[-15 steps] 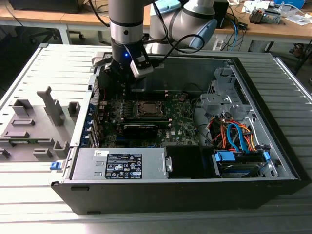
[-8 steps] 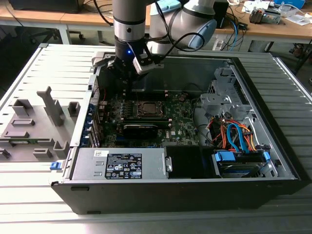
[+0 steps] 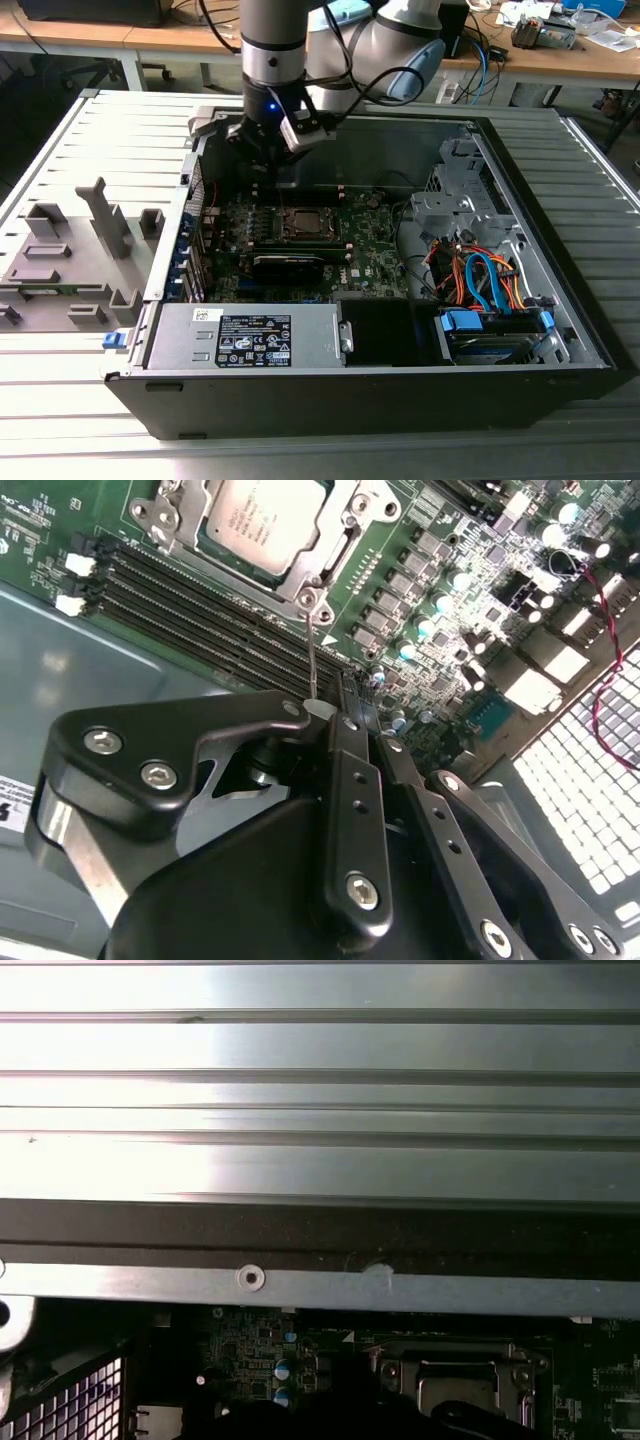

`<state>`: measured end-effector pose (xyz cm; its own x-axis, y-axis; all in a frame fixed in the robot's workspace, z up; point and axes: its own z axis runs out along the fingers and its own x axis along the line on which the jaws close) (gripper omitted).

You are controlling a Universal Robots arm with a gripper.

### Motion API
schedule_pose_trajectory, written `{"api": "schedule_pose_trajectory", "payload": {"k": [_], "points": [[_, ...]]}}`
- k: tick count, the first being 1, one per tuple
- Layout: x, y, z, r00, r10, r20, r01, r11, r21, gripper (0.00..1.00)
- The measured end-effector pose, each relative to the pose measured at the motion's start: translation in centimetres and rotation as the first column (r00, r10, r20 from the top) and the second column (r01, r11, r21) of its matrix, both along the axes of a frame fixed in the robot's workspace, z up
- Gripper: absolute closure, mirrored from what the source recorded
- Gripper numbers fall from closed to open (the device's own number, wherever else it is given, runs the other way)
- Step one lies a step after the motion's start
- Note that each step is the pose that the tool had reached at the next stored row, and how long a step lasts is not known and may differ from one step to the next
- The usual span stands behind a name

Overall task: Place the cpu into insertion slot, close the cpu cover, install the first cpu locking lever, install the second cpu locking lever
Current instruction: 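Install the first cpu locking lever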

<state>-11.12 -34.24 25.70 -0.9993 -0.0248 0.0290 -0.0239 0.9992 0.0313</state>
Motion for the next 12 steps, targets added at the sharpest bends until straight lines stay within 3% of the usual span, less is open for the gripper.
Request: {"api": "schedule_pose_trajectory", "payload": {"k": [12], "points": [[0.43,0.02,-0.03,1.0000,0.001,-0.0002,-0.001,1.0000,-0.0005,0.89]]}}
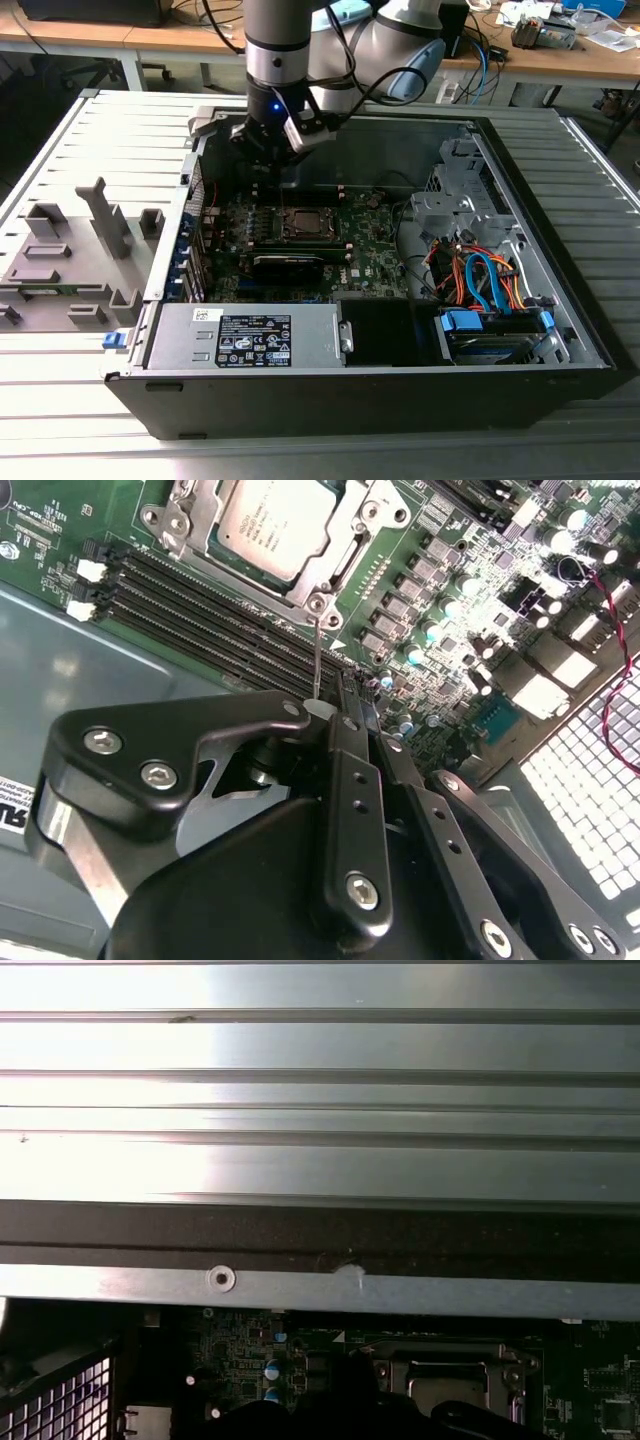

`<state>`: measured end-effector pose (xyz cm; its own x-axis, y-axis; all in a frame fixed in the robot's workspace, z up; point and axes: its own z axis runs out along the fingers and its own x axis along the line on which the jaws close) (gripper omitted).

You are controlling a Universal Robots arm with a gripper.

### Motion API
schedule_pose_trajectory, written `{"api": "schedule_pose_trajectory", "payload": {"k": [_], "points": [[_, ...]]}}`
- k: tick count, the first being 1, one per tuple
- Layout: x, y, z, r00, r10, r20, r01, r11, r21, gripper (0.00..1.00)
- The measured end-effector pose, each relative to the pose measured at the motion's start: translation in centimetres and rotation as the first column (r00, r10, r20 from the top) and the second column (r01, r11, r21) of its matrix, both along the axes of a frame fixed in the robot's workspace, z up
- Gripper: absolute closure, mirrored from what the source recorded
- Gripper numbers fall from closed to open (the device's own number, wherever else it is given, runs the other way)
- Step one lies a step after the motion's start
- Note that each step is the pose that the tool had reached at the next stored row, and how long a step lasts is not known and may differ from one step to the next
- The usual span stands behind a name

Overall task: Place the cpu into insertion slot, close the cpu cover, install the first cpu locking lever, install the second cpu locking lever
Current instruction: 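Install the first cpu locking lever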

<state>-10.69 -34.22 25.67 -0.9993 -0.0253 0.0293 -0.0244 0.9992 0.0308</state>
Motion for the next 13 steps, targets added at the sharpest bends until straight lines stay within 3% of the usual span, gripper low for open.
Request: {"api": "schedule_pose_trajectory", "payload": {"k": [13], "points": [[0.43,0.00,-0.06,1.0000,0.000,0.0000,0.000,1.0000,0.0000,0.89]]}}
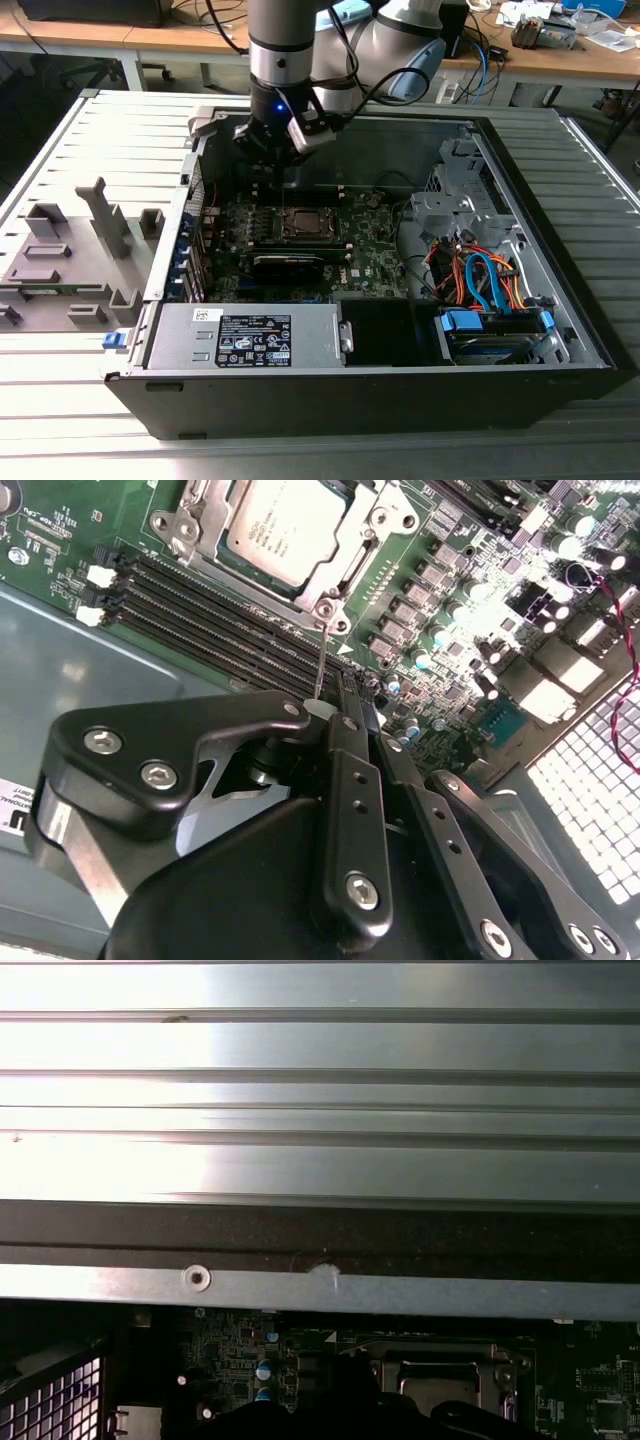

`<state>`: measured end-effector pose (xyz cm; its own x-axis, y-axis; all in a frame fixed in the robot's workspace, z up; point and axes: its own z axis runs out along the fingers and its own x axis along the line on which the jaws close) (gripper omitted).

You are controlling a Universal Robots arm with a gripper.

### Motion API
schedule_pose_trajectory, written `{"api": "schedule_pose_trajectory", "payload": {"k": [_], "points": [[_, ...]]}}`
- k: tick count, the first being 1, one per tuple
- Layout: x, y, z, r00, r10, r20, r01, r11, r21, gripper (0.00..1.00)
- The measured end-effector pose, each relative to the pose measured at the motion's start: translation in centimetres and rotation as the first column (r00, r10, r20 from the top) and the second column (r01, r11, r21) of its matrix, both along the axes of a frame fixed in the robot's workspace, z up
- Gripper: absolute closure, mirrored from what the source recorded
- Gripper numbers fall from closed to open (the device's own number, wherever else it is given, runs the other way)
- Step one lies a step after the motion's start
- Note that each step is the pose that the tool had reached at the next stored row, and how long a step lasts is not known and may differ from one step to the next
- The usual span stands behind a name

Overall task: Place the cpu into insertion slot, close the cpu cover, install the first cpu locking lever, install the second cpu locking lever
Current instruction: 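Install the first cpu locking lever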

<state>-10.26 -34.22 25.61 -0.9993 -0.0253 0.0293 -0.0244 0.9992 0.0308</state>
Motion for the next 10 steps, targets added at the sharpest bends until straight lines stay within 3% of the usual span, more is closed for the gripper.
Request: {"api": "schedule_pose_trajectory", "payload": {"k": [10], "points": [[0.27,0.00,-0.04,1.0000,0.000,0.0000,0.000,1.0000,0.0000,0.89]]}}
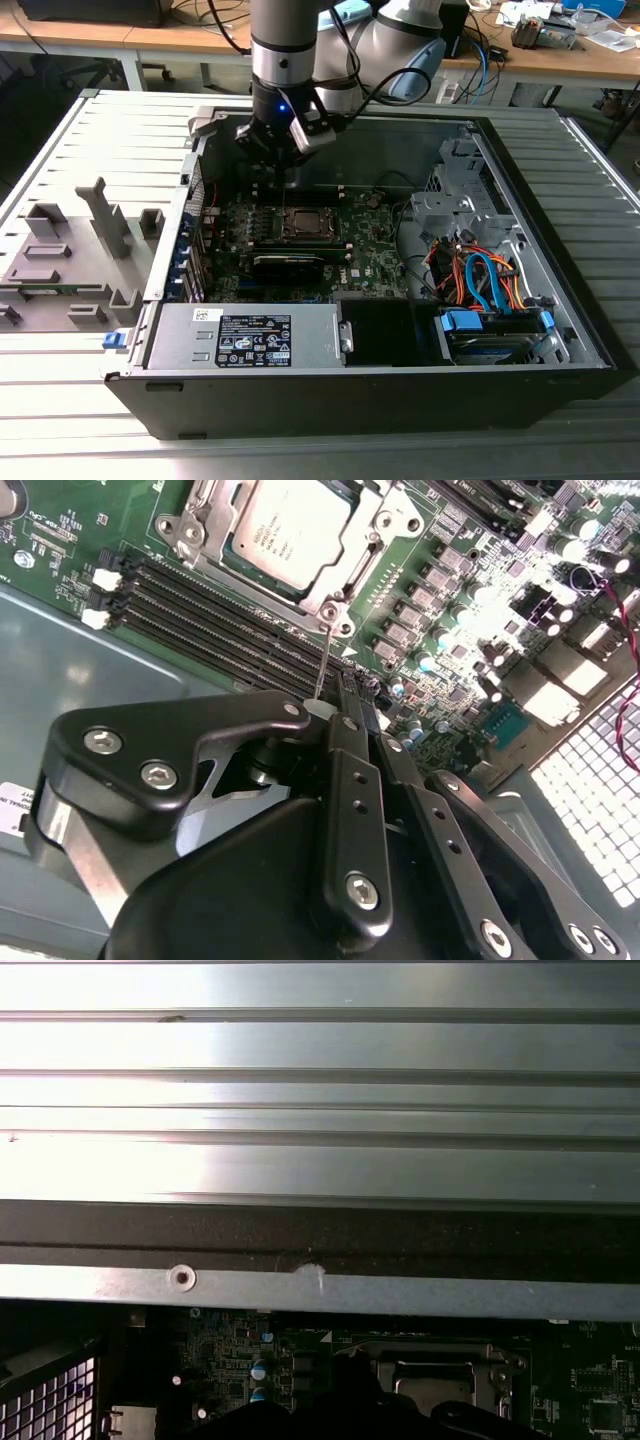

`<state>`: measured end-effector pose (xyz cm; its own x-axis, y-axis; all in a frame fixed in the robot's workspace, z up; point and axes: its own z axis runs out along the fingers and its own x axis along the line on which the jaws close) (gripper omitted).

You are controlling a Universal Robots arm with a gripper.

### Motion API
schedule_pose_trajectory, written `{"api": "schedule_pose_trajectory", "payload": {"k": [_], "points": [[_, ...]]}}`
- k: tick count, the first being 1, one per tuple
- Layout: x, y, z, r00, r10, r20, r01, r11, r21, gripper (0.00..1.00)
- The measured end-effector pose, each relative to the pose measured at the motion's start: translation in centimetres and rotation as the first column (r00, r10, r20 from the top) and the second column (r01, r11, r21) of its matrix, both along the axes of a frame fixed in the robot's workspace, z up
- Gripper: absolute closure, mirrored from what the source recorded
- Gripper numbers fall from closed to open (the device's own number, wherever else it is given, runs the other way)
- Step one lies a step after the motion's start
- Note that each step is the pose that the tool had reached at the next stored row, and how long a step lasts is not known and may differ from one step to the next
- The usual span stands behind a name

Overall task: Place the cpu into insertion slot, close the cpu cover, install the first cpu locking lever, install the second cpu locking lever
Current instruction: 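Install the first cpu locking lever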

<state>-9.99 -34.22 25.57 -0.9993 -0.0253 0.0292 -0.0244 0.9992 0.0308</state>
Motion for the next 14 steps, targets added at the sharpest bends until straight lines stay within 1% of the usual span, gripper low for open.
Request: {"api": "schedule_pose_trajectory", "payload": {"k": [14], "points": [[0.28,0.00,-0.03,1.0000,0.000,0.0000,0.000,1.0000,0.0000,0.89]]}}
